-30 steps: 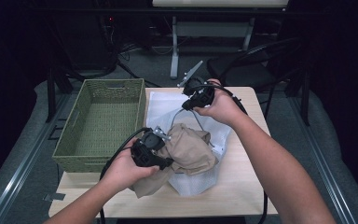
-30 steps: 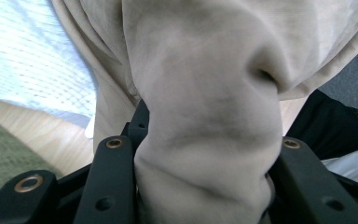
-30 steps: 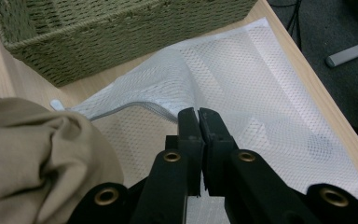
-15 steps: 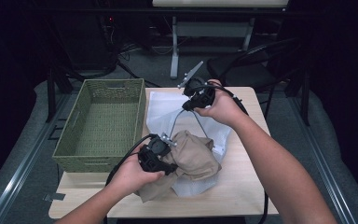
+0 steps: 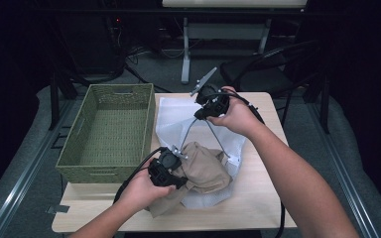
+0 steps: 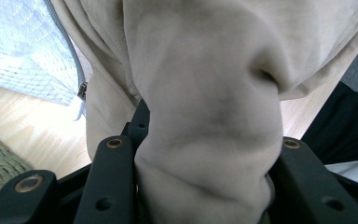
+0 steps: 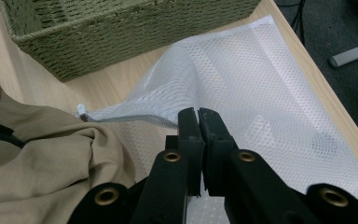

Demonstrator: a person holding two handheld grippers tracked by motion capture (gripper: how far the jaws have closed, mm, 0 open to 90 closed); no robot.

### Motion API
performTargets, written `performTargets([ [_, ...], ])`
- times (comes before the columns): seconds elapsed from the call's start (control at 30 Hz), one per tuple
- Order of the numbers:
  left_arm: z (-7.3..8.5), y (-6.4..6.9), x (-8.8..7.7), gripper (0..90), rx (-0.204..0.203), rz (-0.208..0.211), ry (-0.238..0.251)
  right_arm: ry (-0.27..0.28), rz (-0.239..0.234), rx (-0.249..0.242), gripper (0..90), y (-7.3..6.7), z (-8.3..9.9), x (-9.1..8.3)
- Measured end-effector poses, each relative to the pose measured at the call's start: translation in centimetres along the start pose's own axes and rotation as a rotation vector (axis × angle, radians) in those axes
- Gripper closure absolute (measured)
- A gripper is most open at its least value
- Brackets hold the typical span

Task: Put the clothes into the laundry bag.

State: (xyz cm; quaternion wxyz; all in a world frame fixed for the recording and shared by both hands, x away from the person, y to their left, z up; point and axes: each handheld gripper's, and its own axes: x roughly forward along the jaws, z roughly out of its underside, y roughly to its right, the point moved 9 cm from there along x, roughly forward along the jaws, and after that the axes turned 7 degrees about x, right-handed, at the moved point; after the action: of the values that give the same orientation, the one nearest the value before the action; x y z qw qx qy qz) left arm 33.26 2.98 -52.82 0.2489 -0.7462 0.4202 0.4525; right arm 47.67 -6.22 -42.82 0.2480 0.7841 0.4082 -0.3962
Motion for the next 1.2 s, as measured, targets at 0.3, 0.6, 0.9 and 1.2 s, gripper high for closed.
performTargets([
  [0.3, 0.1, -0.7, 1.5, 59.0, -0.047, -0.027, 0.001, -0.005, -0.005, -0.007, 88.6, -0.4, 0.1, 0.3],
  [0.6, 0.3, -1.6, 2.3, 59.0, -0.098, -0.056, -0.016, -0.009, -0.014, -0.02, 88.6, -0.9, 0.2, 0.5],
  [0.9, 0.2, -2.5, 3.1, 59.0, -0.141, -0.093, -0.029, -0.011, -0.022, -0.028, 88.6, -1.4, 0.1, 0.8],
  [1.2, -0.2, -2.8, 3.8, 59.1, -0.168, -0.097, -0.018, -0.014, -0.026, -0.025, 88.6, -1.7, 0.2, 1.2],
])
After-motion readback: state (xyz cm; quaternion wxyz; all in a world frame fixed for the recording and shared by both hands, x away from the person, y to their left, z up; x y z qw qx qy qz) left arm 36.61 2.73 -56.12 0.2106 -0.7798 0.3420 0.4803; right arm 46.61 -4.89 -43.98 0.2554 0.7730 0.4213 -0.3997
